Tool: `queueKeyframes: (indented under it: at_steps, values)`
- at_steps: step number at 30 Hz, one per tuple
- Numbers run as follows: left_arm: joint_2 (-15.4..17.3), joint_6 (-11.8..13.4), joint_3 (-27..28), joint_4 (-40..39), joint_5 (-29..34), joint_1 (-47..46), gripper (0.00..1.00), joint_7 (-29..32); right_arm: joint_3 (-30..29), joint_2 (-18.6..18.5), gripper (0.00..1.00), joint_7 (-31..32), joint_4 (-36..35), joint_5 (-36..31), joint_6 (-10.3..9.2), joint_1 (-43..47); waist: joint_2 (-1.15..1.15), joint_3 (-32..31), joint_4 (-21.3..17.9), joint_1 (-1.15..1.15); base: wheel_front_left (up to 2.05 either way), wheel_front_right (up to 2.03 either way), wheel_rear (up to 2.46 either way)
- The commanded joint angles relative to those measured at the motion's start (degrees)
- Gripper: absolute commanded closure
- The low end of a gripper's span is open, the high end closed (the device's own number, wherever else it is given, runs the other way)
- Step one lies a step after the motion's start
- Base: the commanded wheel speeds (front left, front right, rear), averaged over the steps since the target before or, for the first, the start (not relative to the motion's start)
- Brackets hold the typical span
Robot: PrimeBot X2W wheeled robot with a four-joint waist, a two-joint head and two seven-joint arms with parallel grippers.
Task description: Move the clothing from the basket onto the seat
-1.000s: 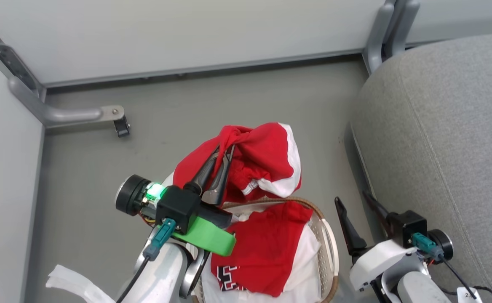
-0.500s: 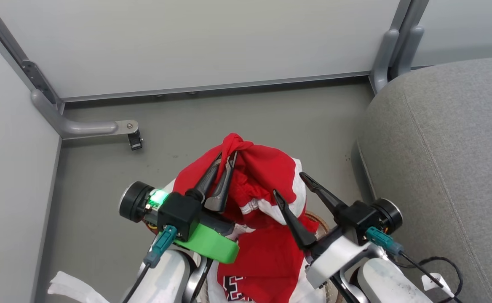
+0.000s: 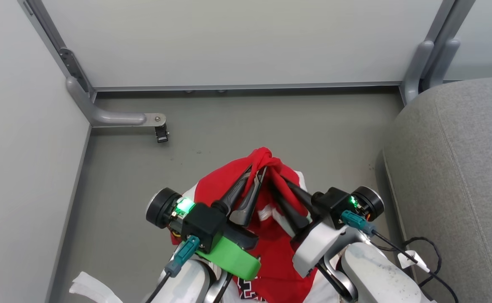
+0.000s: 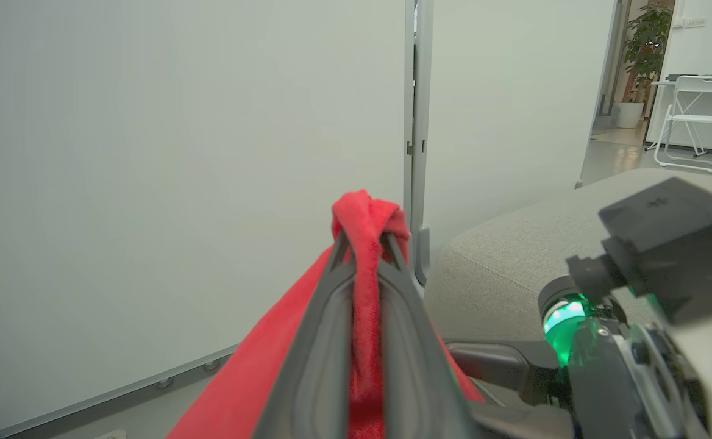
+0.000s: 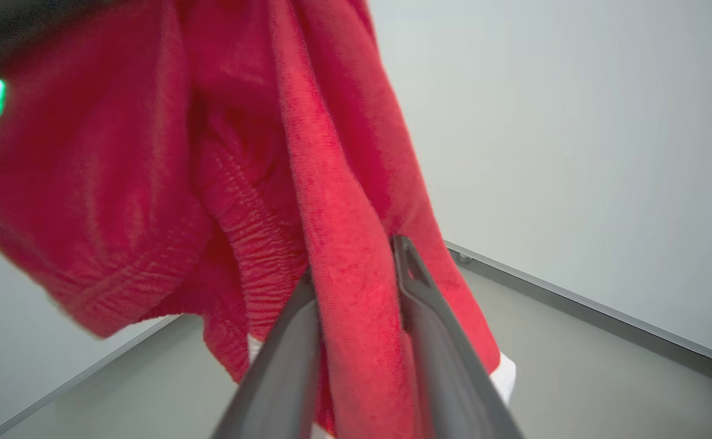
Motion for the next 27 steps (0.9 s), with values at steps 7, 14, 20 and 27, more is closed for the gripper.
queueKeyframes:
  at_steps: [7,14,20,27]
  values:
    - [0.2,0.7,1.4,1.3,-0.9,1.4,0.00,0.0,-4.0,0.0,1.00,-0.1,-1.9,2.9,-0.05,2.6,0.48,0.2,-2.6,0.00,0.00,0.00,0.00]
    - [0.2,0.9,3.4,3.0,-0.1,1.5,0.00,0.0,-7.4,-0.3,1.00,-0.1,-4.0,3.8,-0.06,4.9,0.48,1.5,-10.6,0.00,0.00,0.00,0.00]
    - [0.2,0.4,4.2,4.3,0.1,0.9,0.00,0.0,-9.9,-0.7,1.00,-0.1,-5.5,4.2,-0.06,6.0,0.48,3.3,-18.7,0.00,0.00,0.00,0.00]
    - [0.2,-0.2,4.6,5.9,1.3,0.2,0.00,0.0,-12.8,-1.3,1.00,-0.1,-6.0,5.0,-0.06,5.8,0.48,5.7,-26.5,0.00,0.00,0.00,0.00]
